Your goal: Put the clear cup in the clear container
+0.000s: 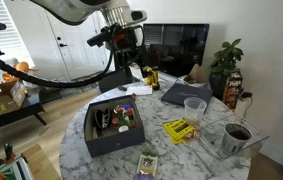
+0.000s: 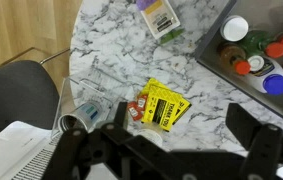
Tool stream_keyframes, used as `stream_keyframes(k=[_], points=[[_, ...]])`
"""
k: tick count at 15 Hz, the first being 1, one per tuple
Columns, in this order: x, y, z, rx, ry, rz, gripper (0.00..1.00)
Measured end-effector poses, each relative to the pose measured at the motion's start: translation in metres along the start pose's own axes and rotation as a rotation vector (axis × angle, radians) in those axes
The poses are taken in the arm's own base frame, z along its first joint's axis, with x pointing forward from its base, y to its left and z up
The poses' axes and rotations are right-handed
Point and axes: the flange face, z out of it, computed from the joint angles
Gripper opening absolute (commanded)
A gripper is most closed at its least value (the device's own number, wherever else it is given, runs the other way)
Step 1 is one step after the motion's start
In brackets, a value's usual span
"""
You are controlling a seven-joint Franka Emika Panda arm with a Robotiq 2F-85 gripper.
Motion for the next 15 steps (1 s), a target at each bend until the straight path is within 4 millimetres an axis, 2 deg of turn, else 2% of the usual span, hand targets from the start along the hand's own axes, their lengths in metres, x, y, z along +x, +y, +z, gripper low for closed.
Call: stream_keyframes(k=[8,10,13,15], points=[[0.0,0.0,0.0,0.001,-0.001,0.004,1.0],[0.005,0.001,0.0,0.012,-0.006,0.093,1.0],[0.031,0.004,0.009,0.022,-0.012,0.25,1.0],[0.055,0.007,0.027,0.032,-0.018,0.354,1.0]])
